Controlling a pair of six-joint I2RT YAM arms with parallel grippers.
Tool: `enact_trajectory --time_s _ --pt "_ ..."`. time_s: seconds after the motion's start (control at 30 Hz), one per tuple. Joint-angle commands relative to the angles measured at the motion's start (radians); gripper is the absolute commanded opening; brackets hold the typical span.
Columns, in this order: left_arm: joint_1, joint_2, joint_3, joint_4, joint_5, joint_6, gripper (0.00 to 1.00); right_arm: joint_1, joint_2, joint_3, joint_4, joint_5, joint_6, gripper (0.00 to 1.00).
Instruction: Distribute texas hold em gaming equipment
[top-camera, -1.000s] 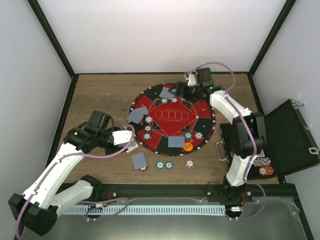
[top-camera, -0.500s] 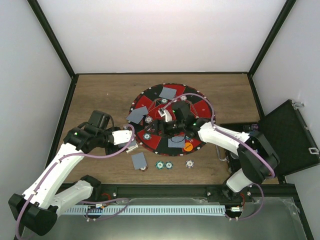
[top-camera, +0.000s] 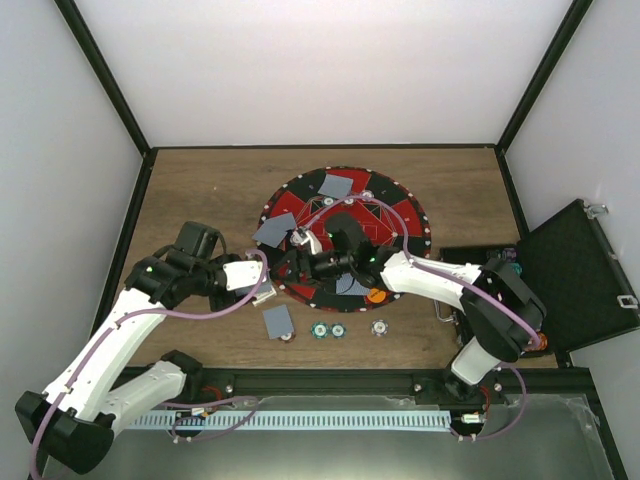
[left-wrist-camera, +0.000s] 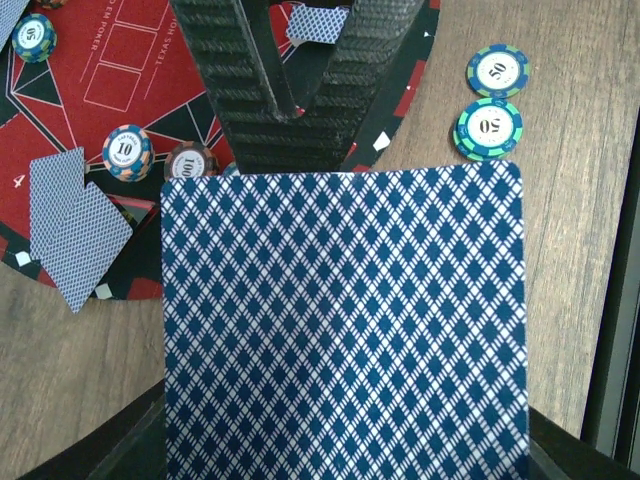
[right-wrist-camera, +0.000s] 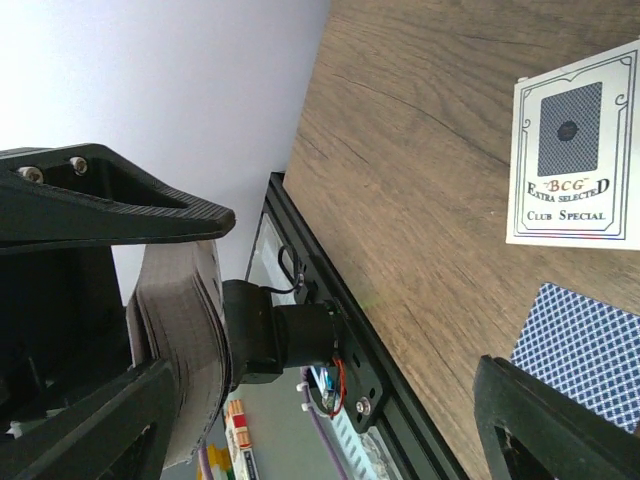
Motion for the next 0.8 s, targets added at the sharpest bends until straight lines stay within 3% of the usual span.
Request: enact_trajectory --time_s 0.0,0.23,0.6,0.77 --pt "0.002 -0.003 0.020 -0.002 0.027 0.003 0.05 0.017 0.006 0.021 0.067 -0.032 0.026 0.83" --pt "0.003 -0.004 0.015 -0.006 0.021 0.005 0.05 0.021 -0.002 0.001 0.089 -0.049 0.038 0.82" --pt "0.002 -0.012 0.021 -0.019 0.012 0.013 0.05 -0.018 -0.082 -0.027 -0.177 0.076 -0.082 0.81" --pt "0.002 -0.009 0.020 -0.019 0.012 0.015 0.05 -0.042 -0.151 -0.050 -0.141 0.057 -0.062 0.81"
